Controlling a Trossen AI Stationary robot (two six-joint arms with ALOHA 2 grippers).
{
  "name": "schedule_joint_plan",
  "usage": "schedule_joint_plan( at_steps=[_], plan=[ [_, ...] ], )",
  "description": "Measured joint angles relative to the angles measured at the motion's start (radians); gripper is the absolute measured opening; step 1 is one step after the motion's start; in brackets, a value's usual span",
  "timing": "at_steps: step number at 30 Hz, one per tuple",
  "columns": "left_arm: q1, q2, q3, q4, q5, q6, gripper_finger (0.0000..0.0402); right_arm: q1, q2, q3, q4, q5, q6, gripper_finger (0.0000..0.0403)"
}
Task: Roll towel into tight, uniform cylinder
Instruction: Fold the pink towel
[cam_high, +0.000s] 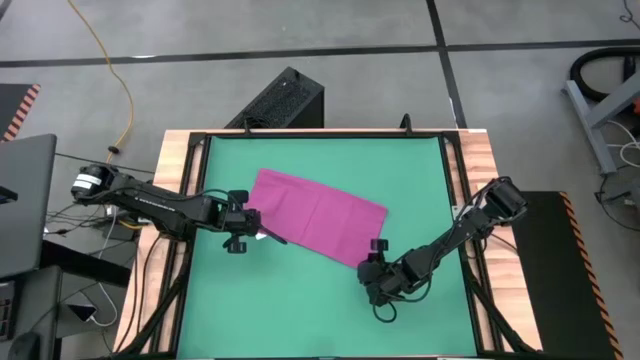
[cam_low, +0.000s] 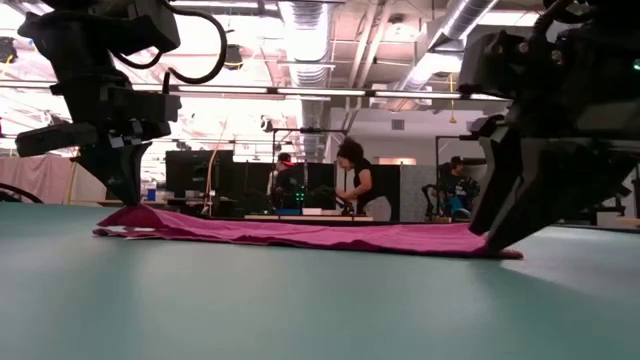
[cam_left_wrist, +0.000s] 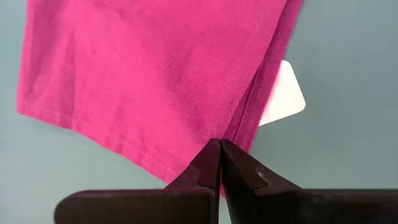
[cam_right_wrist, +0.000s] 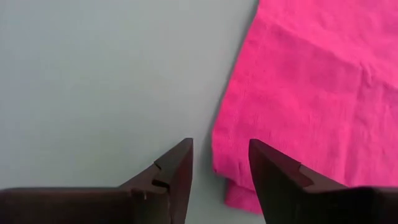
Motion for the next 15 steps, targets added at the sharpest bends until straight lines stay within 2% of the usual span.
schedule_joint_plan(
  at_steps=[10,15],
  plan=[
    [0.0,0.0,0.0,0.0,0.0,0.0,0.0,-0.001,0.002,0.0,-0.036,0.01,0.001,0.0153],
    [0.0,0.0,0.0,0.0,0.001,-0.009,0.0,-0.007,0.003,0.0,-0.068,0.021,0.001,0.0108]
  ],
)
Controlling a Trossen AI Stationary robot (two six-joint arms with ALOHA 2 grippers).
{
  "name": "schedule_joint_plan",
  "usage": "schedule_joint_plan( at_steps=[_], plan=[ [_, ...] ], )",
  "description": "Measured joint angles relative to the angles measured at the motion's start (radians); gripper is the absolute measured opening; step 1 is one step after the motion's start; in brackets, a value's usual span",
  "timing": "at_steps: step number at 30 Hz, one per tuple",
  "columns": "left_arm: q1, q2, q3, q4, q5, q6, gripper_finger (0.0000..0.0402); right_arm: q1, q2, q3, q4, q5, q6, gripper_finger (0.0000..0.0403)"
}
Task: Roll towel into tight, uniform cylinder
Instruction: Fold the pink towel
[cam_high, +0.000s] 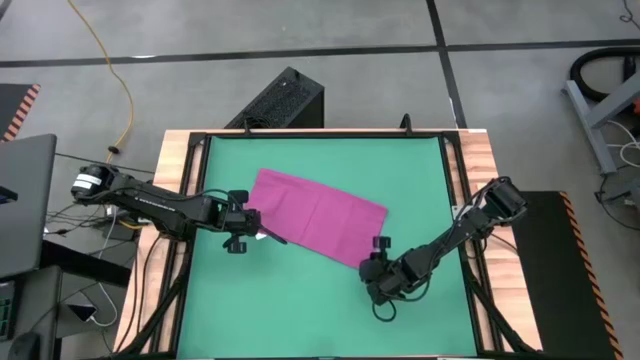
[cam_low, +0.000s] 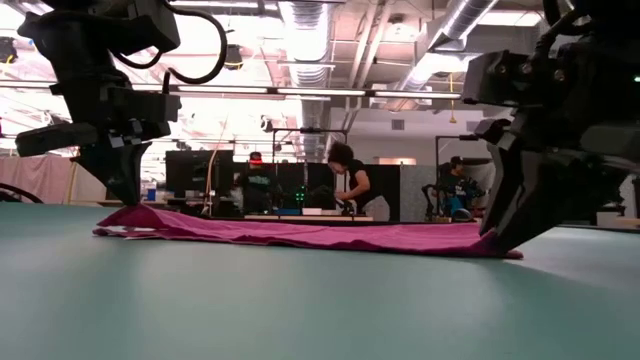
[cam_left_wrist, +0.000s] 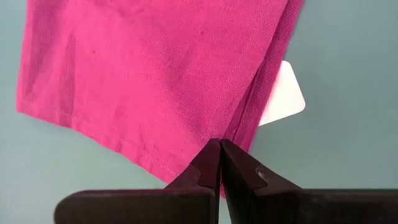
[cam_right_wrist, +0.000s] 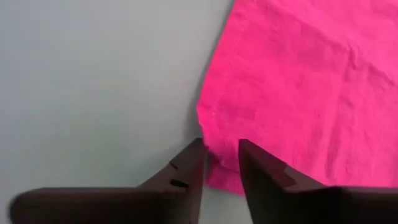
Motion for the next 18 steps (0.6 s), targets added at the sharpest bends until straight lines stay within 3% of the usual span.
schedule_joint_plan(
  at_steps=[7,11,18],
  plan=[
    [0.0,0.0,0.0,0.0,0.0,0.002,0.0,0.0,0.001,0.011,-0.01,0.0,0.005,0.0012],
    [0.0,0.0,0.0,0.0,0.0,0.003,0.0,0.0,0.001,0.066,-0.116,0.046,0.044,0.0009],
    [0.0,0.0,0.0,0.0,-0.002,0.004,0.0,-0.001,0.001,0.218,-0.549,0.244,0.248,0.0003]
  ],
)
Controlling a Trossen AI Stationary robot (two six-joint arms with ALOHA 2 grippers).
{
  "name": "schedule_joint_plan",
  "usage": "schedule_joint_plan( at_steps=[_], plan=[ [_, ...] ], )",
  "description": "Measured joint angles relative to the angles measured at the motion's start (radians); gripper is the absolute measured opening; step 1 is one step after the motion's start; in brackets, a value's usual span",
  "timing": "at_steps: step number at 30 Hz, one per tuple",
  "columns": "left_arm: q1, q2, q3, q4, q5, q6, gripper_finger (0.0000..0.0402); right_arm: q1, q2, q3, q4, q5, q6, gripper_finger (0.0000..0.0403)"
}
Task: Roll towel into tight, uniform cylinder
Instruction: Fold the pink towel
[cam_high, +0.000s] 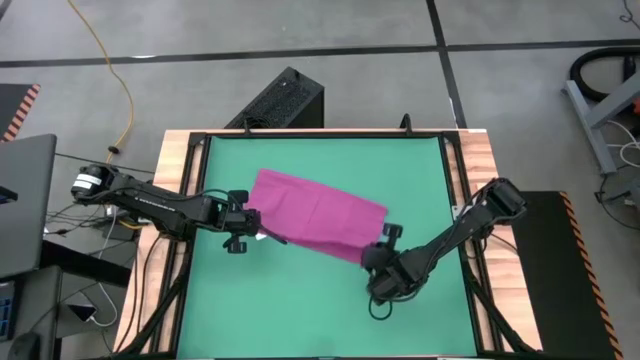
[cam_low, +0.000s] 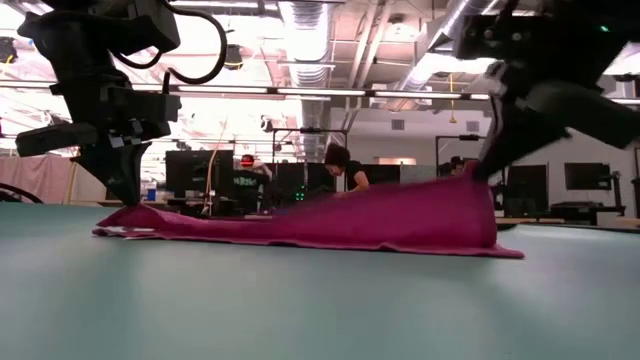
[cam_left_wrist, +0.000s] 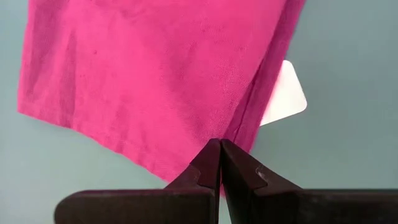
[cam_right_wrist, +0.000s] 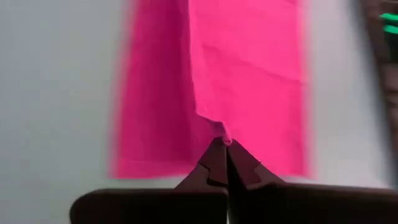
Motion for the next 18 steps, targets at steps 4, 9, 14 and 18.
schedule_joint_plan(
  at_steps=[4,9,14,18],
  plan=[
    [0.0,0.0,0.0,0.0,-0.001,0.0,0.0,-0.006,0.005,-0.002,-0.056,-0.012,0.078,0.0002],
    [0.0,0.0,0.0,0.0,-0.001,0.0,0.0,0.01,0.092,-0.016,0.055,-0.111,-0.039,0.0001],
    [0.0,0.0,0.0,-0.001,0.003,-0.003,0.0,0.034,0.151,-0.016,0.055,-0.125,-0.016,0.0001],
    [0.0,0.0,0.0,-0.001,0.011,0.0,0.0,0.041,0.154,0.007,-0.02,-0.145,0.003,0.0001]
  ],
)
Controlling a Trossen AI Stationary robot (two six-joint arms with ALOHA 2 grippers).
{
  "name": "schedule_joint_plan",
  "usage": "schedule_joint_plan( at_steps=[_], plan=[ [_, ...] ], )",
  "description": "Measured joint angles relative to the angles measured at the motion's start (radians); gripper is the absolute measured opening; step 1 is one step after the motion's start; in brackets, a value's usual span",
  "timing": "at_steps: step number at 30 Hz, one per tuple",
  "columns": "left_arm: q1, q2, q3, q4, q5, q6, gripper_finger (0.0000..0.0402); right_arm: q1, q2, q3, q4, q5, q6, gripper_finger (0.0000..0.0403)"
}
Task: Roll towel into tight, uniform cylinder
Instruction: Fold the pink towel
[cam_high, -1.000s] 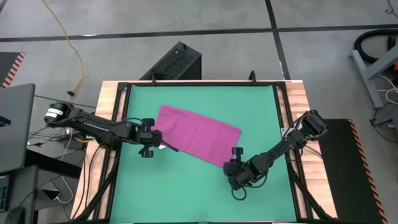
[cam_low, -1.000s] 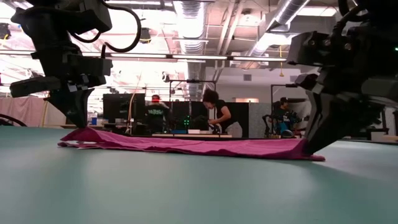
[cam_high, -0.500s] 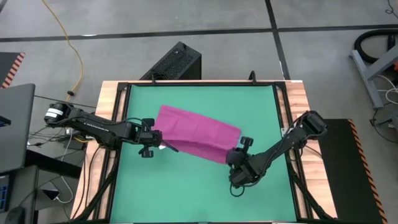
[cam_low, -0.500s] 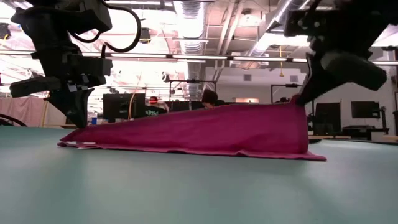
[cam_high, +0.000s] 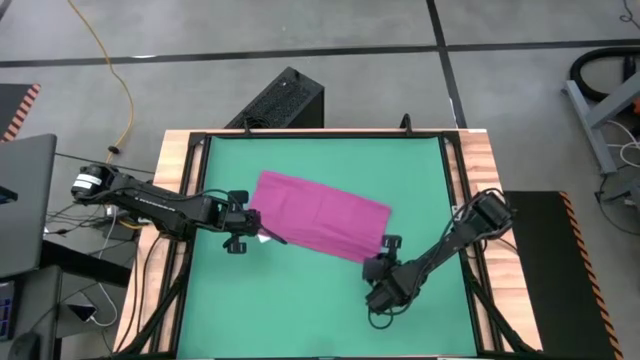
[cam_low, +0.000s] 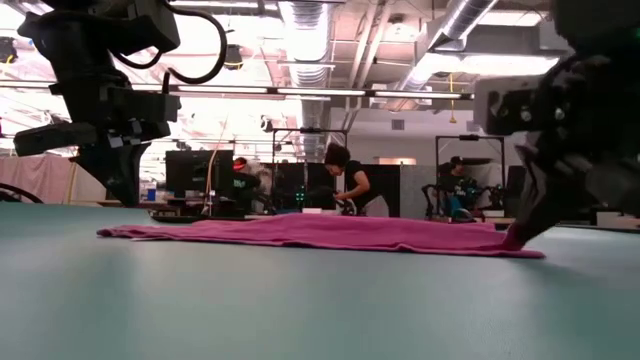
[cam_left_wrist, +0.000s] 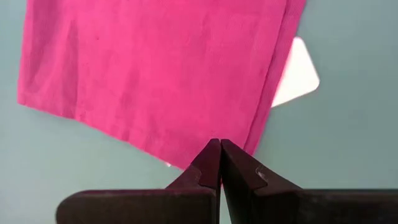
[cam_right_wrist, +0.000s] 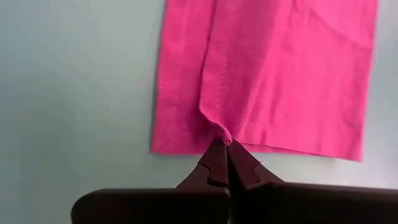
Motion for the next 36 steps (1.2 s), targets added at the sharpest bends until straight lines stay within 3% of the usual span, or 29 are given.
schedule_joint_plan(
  at_steps=[17,20,24,36],
  plan=[
    [-0.016,0.0,0.011,-0.013,0.036,-0.025,0.0,-0.007,-0.026,0.032,-0.024,0.031,0.013,0.0],
    [-0.029,0.0,-0.021,0.047,0.071,-0.039,0.0,-0.007,-0.026,0.032,-0.014,0.033,0.013,0.0],
    [-0.029,0.0,-0.066,0.089,0.008,-0.075,0.0,-0.007,-0.026,0.032,0.0,0.032,0.013,0.0],
    [-0.03,0.0,-0.141,0.146,0.031,-0.094,0.0,0.004,-0.026,0.025,0.024,-0.02,-0.015,0.0]
  ],
)
